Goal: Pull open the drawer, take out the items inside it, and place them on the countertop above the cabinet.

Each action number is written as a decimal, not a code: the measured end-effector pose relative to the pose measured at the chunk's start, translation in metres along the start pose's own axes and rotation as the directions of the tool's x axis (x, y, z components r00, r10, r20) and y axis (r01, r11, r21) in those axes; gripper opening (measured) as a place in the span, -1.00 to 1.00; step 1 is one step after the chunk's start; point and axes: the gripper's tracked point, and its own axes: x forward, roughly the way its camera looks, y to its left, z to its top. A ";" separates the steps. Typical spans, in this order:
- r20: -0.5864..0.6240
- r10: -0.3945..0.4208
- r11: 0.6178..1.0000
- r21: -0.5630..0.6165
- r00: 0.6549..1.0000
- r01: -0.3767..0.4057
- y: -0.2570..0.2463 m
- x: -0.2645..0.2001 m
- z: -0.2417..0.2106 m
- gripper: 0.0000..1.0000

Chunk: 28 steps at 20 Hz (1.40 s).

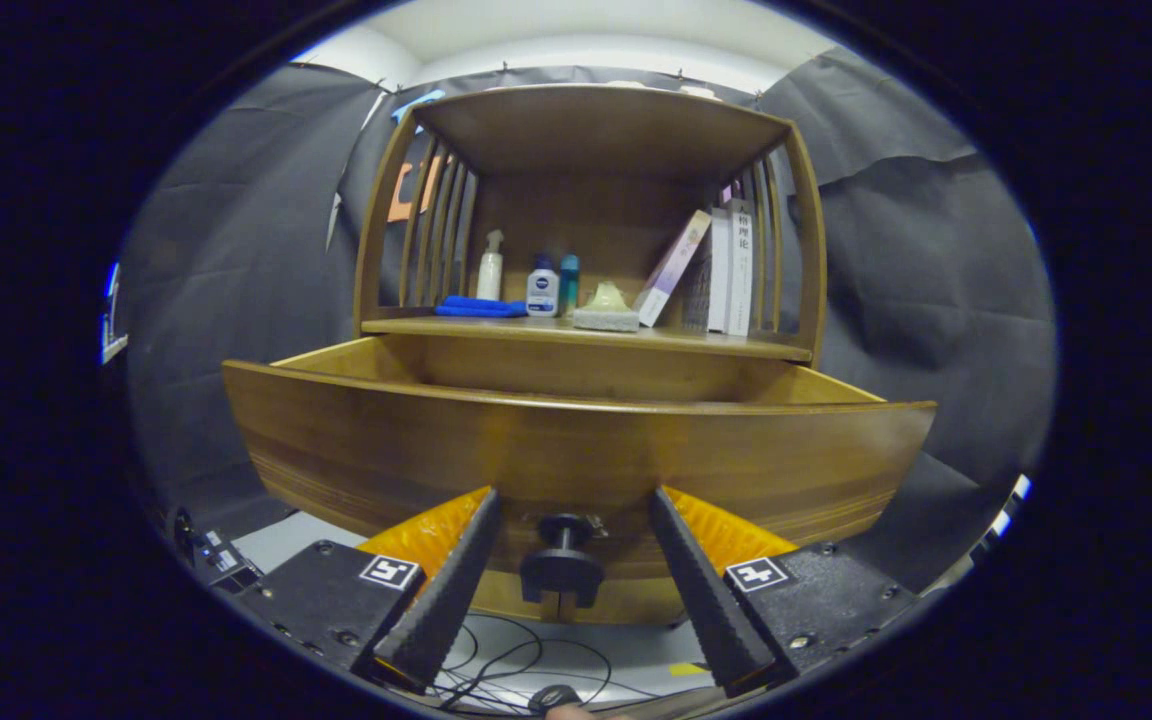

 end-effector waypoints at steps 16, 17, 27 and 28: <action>-0.049 0.049 0.999 0.018 0.998 -0.048 0.000 0.095 0.033 0.95; -0.053 0.049 0.999 0.013 0.997 -0.048 0.000 0.102 0.035 0.95; -0.110 0.076 0.997 0.033 0.991 -0.073 -0.002 0.155 0.050 0.95; -0.113 0.074 0.996 0.048 0.991 -0.069 -0.002 0.156 0.051 0.95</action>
